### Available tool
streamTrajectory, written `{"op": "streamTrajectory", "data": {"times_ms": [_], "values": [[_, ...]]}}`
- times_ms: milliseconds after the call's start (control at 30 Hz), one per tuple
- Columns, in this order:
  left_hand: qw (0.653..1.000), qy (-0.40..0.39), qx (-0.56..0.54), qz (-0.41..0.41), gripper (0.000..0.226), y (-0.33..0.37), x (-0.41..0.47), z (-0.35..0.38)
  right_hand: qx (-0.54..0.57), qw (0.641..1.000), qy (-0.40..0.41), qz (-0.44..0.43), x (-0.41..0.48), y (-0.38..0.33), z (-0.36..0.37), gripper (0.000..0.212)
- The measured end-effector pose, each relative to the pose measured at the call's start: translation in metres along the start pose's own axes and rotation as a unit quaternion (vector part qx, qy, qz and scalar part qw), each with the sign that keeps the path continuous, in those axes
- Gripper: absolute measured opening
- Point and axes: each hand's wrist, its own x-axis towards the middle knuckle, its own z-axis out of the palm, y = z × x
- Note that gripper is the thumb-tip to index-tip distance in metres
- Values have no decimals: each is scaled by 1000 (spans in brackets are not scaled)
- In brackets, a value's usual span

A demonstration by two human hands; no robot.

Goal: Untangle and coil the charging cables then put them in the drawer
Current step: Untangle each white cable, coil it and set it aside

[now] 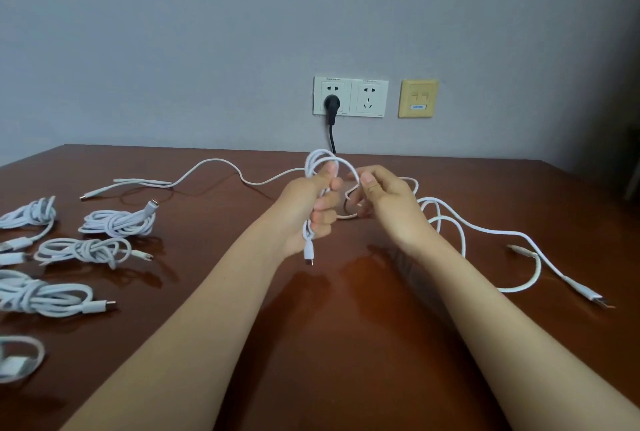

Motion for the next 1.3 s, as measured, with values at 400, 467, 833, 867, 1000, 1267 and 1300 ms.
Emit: {"op": "streamTrajectory", "data": {"times_ms": [400, 467, 833, 867, 1000, 1267, 1300], "values": [[988, 146, 26, 42, 38, -5, 7, -4, -169, 977, 53, -121, -11, -5, 12, 11], [987, 151, 34, 39, 36, -8, 9, -5, -189, 971, 60, -137, -13, -4, 17, 13], [981, 152, 113, 49, 27, -12, 10, -1, -192, 975, 23, -107, -11, 1, 21, 15], [978, 154, 129, 55, 26, -12, 11, 0, -198, 975, 13, -100, -11, 2, 22, 15], [964, 166, 193, 71, 25, -14, 11, 3, -223, 971, -2, -84, -11, 4, 21, 21], [869, 248, 400, 154, 30, -18, 13, -3, -304, 946, -34, -109, -14, -3, 21, 18], [845, 261, 438, 160, 32, -18, 13, -5, -330, 936, -46, -112, -15, -5, 20, 18]]}}
